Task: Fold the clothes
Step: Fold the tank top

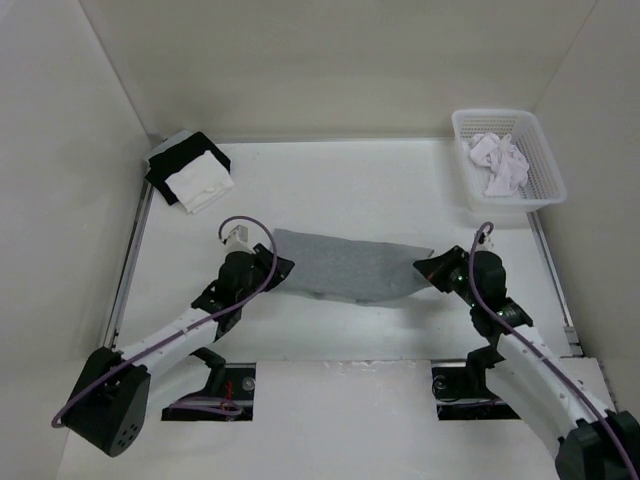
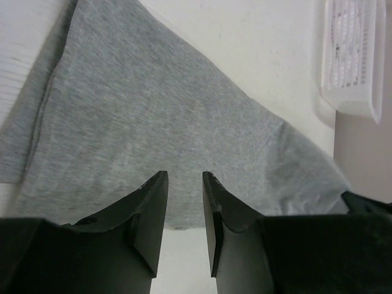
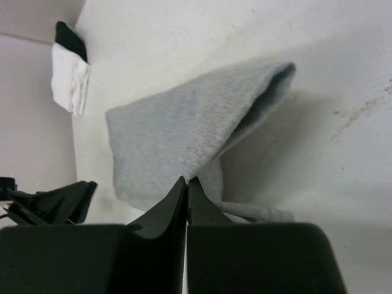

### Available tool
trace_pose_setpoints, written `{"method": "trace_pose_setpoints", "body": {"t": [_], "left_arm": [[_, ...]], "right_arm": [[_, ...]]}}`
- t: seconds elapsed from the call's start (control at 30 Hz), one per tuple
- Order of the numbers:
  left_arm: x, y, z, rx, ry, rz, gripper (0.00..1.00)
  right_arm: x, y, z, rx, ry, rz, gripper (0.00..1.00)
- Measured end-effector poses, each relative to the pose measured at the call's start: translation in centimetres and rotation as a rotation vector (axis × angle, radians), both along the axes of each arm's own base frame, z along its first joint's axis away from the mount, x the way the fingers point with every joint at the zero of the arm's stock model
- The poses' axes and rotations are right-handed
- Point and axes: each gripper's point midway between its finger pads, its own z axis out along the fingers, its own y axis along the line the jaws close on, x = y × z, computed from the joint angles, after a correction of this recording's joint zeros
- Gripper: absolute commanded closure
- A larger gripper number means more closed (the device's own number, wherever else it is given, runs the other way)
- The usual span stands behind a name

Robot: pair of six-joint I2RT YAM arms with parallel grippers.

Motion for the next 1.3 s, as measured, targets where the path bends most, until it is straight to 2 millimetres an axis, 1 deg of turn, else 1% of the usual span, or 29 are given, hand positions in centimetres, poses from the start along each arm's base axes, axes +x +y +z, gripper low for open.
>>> {"method": "trace_pose_setpoints", "body": {"t": [0.07,0.13,0.17,0.23,0.3,0.37,0.43,0.5,0.6,0.67,0.7,0.73,0.8,0.83,0.87,0.9,0.93,1.0,1.03,1.1,1.13,1.23,1.27,1.3], "left_arm": [[-0.4,-1.7,0.1,0.005,-0.002,-0.042,0.71],[-0.7,-2.8,0.4,0.005,-0.009,-0.074,0.71],[-0.8,-3.1,0.6,0.003,-0.015,-0.08,0.71],[-0.5,-3.1,0.9,-0.001,-0.027,-0.072,0.71],[-0.2,-2.7,1.4,-0.007,-0.041,-0.056,0.7],[0.1,-2.1,2.3,-0.02,-0.062,-0.037,0.7],[0.5,-1.4,3.6,-0.04,-0.097,-0.011,0.7],[0.9,-0.4,5.1,-0.065,-0.14,0.018,0.7],[1.3,1.1,7.0,-0.095,-0.192,0.053,0.7],[1.3,2.1,8.0,-0.109,-0.217,0.077,0.69],[1.3,2.7,8.4,-0.115,-0.228,0.089,0.69],[1.3,3.2,8.7,-0.121,-0.24,0.101,0.69],[1.2,4.4,9.1,-0.129,-0.255,0.127,0.69],[1.1,4.9,9.1,-0.129,-0.258,0.139,0.68],[1.2,5.4,9.2,-0.129,-0.258,0.152,0.68],[1.2,5.6,9.1,-0.128,-0.255,0.16,0.68],[1.2,5.7,9.1,-0.129,-0.254,0.161,0.68],[1.1,5.4,8.9,-0.132,-0.245,0.149,0.67],[1.0,5.3,8.7,-0.13,-0.239,0.144,0.67],[1.0,5.1,8.2,-0.126,-0.223,0.139,0.67],[1.0,5.1,8.0,-0.123,-0.215,0.137,0.67],[1.2,4.5,6.7,-0.108,-0.174,0.124,0.67],[1.3,4.1,6.0,-0.098,-0.154,0.111,0.67],[1.4,3.5,5.3,-0.086,-0.133,0.097,0.68]], "right_arm": [[-0.2,0.3,1.7,-0.026,-0.017,0.005,0.99],[-0.4,1.4,3.2,-0.053,-0.019,0.038,0.99],[-0.4,2.1,3.8,-0.068,-0.013,0.058,0.99],[0.1,3.9,5.0,-0.101,0.004,0.101,0.98],[0.9,6.2,6.4,-0.128,0.011,0.148,0.98],[2.2,9.2,7.5,-0.154,0.018,0.195,0.98],[3.5,12.2,8.3,-0.173,0.025,0.235,0.98],[4.6,15.1,8.6,-0.188,0.036,0.268,0.98],[6.0,19.6,8.4,-0.211,0.053,0.315,0.97],[6.8,22.6,8.0,-0.223,0.065,0.344,0.96],[7.1,24.1,7.6,-0.226,0.072,0.359,0.94],[7.4,25.6,7.2,-0.228,0.081,0.371,0.9],[7.7,28.4,5.8,-0.23,0.1,0.392,0.77],[7.8,29.7,5.0,-0.23,0.112,0.403,0.65],[7.8,30.8,4.0,-0.23,0.128,0.411,0.55],[7.6,31.7,2.9,-0.234,0.145,0.417,0.49],[7.3,32.1,1.8,-0.239,0.161,0.423,0.47],[6.2,32.5,0.3,-0.251,0.189,0.439,0.47],[5.8,32.5,-0.1,-0.248,0.193,0.443,0.47],[4.9,31.9,0.1,-0.24,0.188,0.447,0.52],[4.6,31.3,0.5,-0.235,0.179,0.446,0.58],[3.5,28.9,2.7,-0.206,0.125,0.443,0.87],[3.3,28.1,3.5,-0.192,0.105,0.441,0.93],[3.2,27.5,4.2,-0.177,0.087,0.436,0.96]]}}
